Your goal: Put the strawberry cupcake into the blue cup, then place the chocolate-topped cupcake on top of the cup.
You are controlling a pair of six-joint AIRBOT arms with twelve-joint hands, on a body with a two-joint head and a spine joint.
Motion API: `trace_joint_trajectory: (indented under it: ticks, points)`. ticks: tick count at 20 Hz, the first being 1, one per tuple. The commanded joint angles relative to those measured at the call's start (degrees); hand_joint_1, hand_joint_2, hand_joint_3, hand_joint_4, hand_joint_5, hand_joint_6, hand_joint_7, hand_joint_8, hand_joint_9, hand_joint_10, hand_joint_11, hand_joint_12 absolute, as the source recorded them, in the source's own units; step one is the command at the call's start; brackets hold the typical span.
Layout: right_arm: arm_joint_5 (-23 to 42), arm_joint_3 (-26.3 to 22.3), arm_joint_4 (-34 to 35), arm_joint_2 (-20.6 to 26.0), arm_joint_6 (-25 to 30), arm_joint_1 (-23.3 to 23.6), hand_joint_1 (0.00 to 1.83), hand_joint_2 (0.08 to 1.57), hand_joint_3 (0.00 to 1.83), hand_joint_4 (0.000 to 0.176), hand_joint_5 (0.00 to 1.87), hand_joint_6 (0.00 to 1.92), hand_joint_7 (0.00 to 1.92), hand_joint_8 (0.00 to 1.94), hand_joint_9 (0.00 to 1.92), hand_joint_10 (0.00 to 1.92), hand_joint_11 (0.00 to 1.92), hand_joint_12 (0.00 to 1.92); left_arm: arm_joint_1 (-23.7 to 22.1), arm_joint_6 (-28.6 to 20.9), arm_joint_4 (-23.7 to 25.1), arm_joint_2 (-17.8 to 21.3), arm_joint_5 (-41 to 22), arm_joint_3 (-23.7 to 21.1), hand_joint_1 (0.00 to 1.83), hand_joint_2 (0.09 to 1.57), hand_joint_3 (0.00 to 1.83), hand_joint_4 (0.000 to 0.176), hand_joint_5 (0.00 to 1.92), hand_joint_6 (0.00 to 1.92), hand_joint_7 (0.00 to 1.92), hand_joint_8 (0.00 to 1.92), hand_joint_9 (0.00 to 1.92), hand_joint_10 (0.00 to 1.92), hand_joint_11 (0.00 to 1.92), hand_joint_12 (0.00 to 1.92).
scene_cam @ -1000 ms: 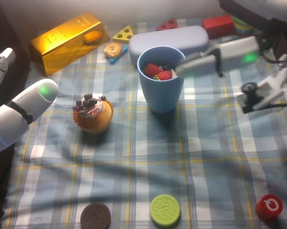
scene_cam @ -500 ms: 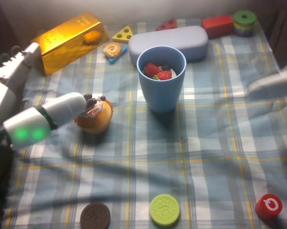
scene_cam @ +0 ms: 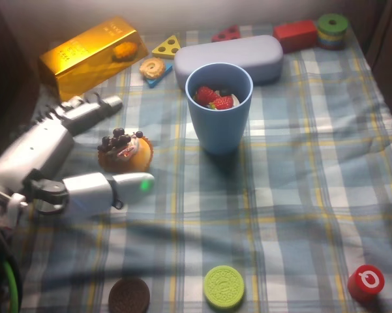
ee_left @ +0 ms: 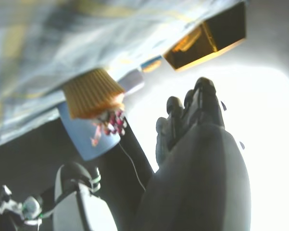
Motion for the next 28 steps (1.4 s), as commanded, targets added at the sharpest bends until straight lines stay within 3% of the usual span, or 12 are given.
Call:
trace_joint_trajectory:
  ticks: [1,7,10,11,12,14,16,17,20,23,25,28]
  points:
    - [7.07,-0.08,1.15,-0.06,0.01,0.18,0.59,0.77,0.00,0.174,0.00,0.00,0.00,0.00,0.00,0.00,0.00,0.00,-0.62,-0.72,2.15,-0.30,-5.14,0.72,0.67,0.79,0.00,0.114,0.39,0.02,0.36,0.01,0.00,0.00,0.00,0.00]
    - [7.38,-0.32,1.24,-0.18,-0.02,-0.58,0.50,0.77,0.00,0.176,0.00,0.00,0.00,0.00,0.00,0.00,0.00,0.00,-0.72,-9.46,2.80,-2.03,-3.39,4.81,0.77,0.81,0.01,0.105,0.50,0.01,0.46,0.01,0.00,0.00,0.00,0.00]
    - [7.41,-0.35,1.24,-0.33,-0.02,-0.73,0.50,0.78,0.00,0.170,0.00,0.00,0.00,0.00,0.00,0.00,0.00,0.00,-0.73,-9.45,3.11,-2.17,-2.54,5.46,0.84,0.81,0.00,0.129,0.50,0.01,0.46,0.01,0.00,0.00,0.00,0.00]
    - [7.41,-0.35,1.24,-0.36,-0.02,-0.73,0.44,0.79,0.01,0.135,0.00,0.00,0.00,0.00,0.00,0.00,0.00,0.00,-0.74,-9.45,3.14,-2.31,-2.20,5.61,0.81,0.81,0.00,0.122,0.49,0.00,0.45,0.00,0.00,0.00,0.00,0.00]
    - [7.41,-0.34,1.24,-0.37,-0.02,-0.73,0.45,0.79,0.01,0.134,0.00,0.00,0.00,0.00,0.00,0.00,0.00,0.00,-0.74,-9.45,3.21,-2.56,-2.07,5.69,0.81,0.80,0.00,0.102,0.50,0.01,0.46,0.00,0.00,0.00,0.00,0.00]
    - [7.41,-0.33,1.24,-0.37,-0.02,-0.82,0.42,0.78,0.00,0.135,0.00,0.00,0.00,0.00,0.00,0.00,0.00,0.00,-0.77,-9.45,3.41,-2.91,-2.04,5.69,0.82,0.80,0.00,0.116,0.52,0.01,0.48,0.01,0.00,0.00,0.00,0.00]
    - [7.41,-0.33,1.24,-0.44,-0.02,-0.89,0.41,0.78,0.00,0.174,0.00,0.00,0.00,0.00,0.00,0.00,0.00,0.00,-0.80,-9.45,3.52,-3.01,-1.87,5.72,0.81,0.80,0.00,0.130,0.53,0.01,0.51,0.02,0.00,0.00,0.00,0.00]
    - [7.41,-0.33,1.24,-0.48,-0.02,-0.91,0.41,0.78,0.00,0.164,0.00,0.00,0.00,0.00,0.00,0.00,0.00,0.00,-0.80,-9.45,3.52,-3.03,-1.74,5.83,0.84,0.79,0.00,0.134,0.59,0.01,0.56,0.01,0.00,0.00,0.00,0.00]
    - [7.40,-0.32,1.24,-0.60,-0.02,-1.02,0.45,0.78,0.00,0.167,0.00,0.00,0.00,0.00,0.00,0.00,0.00,0.00,-0.80,-9.45,3.49,-3.33,-1.00,6.36,0.91,0.81,0.00,0.119,0.71,0.01,0.66,0.01,0.01,0.00,0.00,0.00]
    - [7.40,-0.31,1.37,-0.68,-0.02,-1.20,0.43,0.79,0.00,0.137,0.00,0.00,0.00,0.00,0.00,0.00,0.00,0.00,-0.84,-9.45,3.47,-3.73,-0.94,6.59,0.98,0.86,0.00,0.093,0.85,0.01,0.82,0.01,0.09,0.01,0.00,0.00]
    - [7.40,-0.31,1.42,-0.72,-0.02,-1.23,0.43,0.79,0.00,0.167,0.00,0.00,0.00,0.00,0.00,0.00,0.00,0.00,-0.87,-9.45,3.51,-3.76,-1.15,6.59,1.01,0.88,0.00,0.104,0.91,0.01,0.92,0.01,0.13,0.01,0.00,0.00]
    - [7.40,-0.31,1.66,-0.81,-0.02,-1.52,0.45,0.79,0.00,0.137,0.00,0.00,0.00,0.00,0.00,0.00,0.00,0.00,-0.90,-9.45,3.51,-3.54,-1.54,6.51,1.03,0.90,0.01,0.089,0.94,0.01,0.92,0.01,0.14,0.01,0.00,0.00]
